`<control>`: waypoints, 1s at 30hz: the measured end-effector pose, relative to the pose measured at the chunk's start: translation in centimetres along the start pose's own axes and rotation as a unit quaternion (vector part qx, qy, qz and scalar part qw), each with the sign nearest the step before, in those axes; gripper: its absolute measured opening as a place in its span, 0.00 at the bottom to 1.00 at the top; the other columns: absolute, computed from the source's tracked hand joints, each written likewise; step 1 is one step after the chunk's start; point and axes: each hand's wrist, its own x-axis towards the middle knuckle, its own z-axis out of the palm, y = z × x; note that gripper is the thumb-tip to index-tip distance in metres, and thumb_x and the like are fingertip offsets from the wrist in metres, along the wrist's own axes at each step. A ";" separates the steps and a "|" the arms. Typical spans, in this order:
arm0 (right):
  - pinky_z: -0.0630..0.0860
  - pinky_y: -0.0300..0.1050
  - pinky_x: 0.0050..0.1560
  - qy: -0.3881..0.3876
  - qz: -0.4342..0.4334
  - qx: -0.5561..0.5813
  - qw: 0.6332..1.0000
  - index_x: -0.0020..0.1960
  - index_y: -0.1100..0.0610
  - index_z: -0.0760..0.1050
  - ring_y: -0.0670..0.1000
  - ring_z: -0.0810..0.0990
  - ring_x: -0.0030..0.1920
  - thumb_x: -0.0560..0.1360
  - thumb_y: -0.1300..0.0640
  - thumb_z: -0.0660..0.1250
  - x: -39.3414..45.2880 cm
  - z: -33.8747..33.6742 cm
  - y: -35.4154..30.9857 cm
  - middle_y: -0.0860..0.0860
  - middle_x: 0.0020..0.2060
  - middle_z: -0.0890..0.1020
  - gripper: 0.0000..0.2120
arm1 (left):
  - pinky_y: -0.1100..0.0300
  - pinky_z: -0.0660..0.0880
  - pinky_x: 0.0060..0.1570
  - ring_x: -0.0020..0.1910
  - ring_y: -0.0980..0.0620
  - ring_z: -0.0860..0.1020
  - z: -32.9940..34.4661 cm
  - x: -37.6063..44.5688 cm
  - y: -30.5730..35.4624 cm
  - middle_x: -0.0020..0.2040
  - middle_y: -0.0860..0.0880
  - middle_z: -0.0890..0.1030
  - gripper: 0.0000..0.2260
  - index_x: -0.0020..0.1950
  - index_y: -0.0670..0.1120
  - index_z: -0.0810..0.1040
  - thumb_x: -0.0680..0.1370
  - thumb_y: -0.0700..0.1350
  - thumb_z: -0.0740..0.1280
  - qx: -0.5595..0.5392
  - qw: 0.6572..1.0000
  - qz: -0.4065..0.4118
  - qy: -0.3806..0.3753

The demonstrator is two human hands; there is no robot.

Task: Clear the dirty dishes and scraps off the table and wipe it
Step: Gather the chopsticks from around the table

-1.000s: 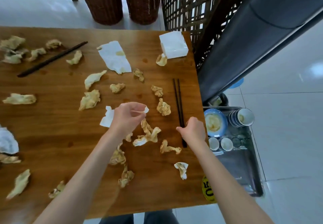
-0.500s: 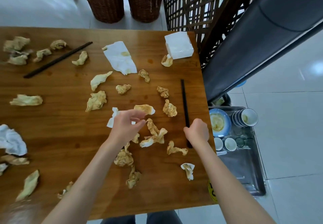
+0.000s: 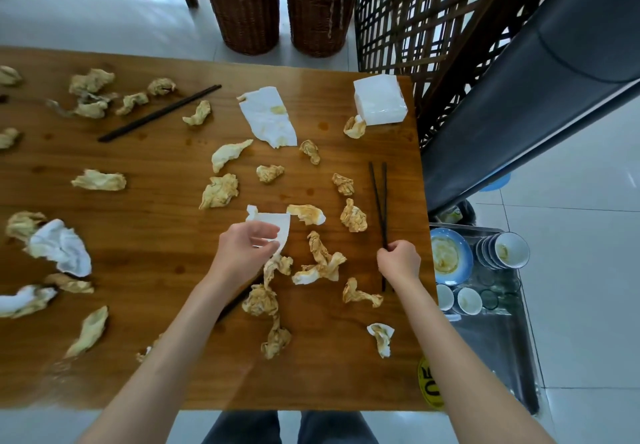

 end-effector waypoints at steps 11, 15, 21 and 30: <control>0.68 0.42 0.28 -0.079 0.105 0.072 0.989 0.72 0.57 0.60 0.49 0.67 0.34 0.81 0.57 0.52 -0.3 0.3 -2.3 0.56 0.52 0.73 0.19 | 0.70 0.73 0.38 0.44 0.61 0.78 -2.1 -1.0 -2.0 0.49 0.55 0.81 0.09 0.54 0.51 0.81 0.75 0.44 0.70 0.014 1.000 -0.016 -0.002; 0.67 0.42 0.27 -0.075 0.088 0.132 0.984 0.62 0.58 0.71 0.49 0.69 0.32 0.81 0.60 0.51 -2.0 0.5 -3.4 0.54 0.41 0.73 0.14 | 0.71 0.71 0.37 0.43 0.63 0.77 -3.7 -1.1 -3.4 0.48 0.57 0.80 0.09 0.55 0.50 0.81 0.75 0.44 0.70 0.038 0.999 -0.014 -0.017; 0.72 0.41 0.31 -0.069 0.064 0.237 0.967 0.55 0.59 0.70 0.51 0.77 0.34 0.81 0.61 0.52 -7.2 1.3 -5.4 0.56 0.43 0.80 0.09 | 0.61 0.77 0.48 0.47 0.55 0.79 -5.2 -1.9 -6.4 0.51 0.50 0.81 0.10 0.55 0.46 0.81 0.74 0.41 0.70 0.114 0.991 -0.015 -0.067; 0.79 0.43 0.38 -0.060 0.037 0.309 0.948 0.49 0.55 0.72 0.51 0.84 0.38 0.82 0.59 0.53 -14.0 3.6 -6.3 0.53 0.43 0.83 0.10 | 0.59 0.74 0.37 0.43 0.47 0.79 -2.2 -3.0 -7.6 0.41 0.49 0.80 0.03 0.42 0.47 0.79 0.74 0.40 0.67 0.224 0.968 0.033 -0.106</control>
